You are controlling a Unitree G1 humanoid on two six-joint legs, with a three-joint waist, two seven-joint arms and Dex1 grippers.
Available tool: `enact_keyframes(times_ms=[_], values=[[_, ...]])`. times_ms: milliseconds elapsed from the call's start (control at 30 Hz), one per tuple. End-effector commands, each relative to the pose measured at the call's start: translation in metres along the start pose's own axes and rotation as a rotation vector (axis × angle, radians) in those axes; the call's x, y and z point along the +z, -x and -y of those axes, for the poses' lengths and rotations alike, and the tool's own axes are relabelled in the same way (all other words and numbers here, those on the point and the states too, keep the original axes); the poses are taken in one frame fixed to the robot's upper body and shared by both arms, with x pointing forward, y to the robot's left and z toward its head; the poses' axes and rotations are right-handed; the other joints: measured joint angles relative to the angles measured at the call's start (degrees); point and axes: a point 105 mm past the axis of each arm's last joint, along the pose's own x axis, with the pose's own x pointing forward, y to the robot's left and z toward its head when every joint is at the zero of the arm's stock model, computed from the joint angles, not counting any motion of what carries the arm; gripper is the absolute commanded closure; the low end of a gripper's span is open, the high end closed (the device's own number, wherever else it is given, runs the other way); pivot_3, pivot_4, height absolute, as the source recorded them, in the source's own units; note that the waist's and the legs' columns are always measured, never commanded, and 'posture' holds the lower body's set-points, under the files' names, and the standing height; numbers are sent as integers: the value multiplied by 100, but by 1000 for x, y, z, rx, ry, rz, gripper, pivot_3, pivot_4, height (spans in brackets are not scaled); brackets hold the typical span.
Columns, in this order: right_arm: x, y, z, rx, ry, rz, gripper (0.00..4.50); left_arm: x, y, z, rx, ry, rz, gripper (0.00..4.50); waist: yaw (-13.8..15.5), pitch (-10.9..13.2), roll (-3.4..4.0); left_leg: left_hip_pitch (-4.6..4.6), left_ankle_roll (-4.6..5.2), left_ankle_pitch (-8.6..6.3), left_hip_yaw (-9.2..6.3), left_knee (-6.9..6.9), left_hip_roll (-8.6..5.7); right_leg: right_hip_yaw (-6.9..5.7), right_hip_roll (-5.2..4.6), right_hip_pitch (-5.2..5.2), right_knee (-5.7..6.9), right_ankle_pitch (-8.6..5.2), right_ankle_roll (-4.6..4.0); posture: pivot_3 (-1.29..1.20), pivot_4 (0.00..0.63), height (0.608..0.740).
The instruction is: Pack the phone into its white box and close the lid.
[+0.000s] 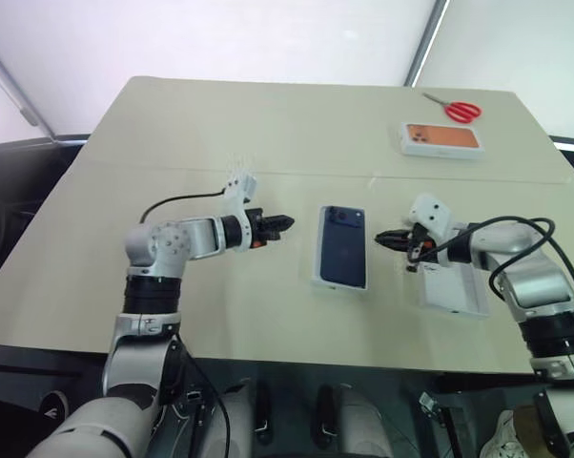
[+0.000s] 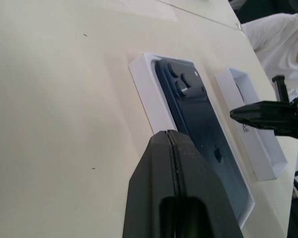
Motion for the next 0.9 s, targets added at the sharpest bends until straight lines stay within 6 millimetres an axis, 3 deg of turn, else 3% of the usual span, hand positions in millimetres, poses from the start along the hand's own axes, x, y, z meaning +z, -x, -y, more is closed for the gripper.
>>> enact_keyframes(times_ms=[33,400,667,900], values=[[6,1,5,-32,58,-7,4468,-6,-9,0,6,-16,-13,4453,-6,0,0,0,0,0,0,0,1,0,1,0,0,0,0,0,150,738],[-2,-6,2,-37,70,-44,4468,-25,-28,4,3,-31,-79,4453,-6,0,1,0,12,7,1,0,2,0,1,-1,1,0,0,0,150,738],[6,-6,6,-64,67,-3,4468,-20,-32,5,-4,-40,-67,4453,-6,0,1,0,12,7,0,0,2,0,1,-1,1,0,0,0,150,738],[41,-8,-1,-26,10,161,4468,-21,-31,8,-20,-43,-69,4453,-17,0,1,0,13,8,0,1,3,0,0,-2,2,0,0,0,150,738]])
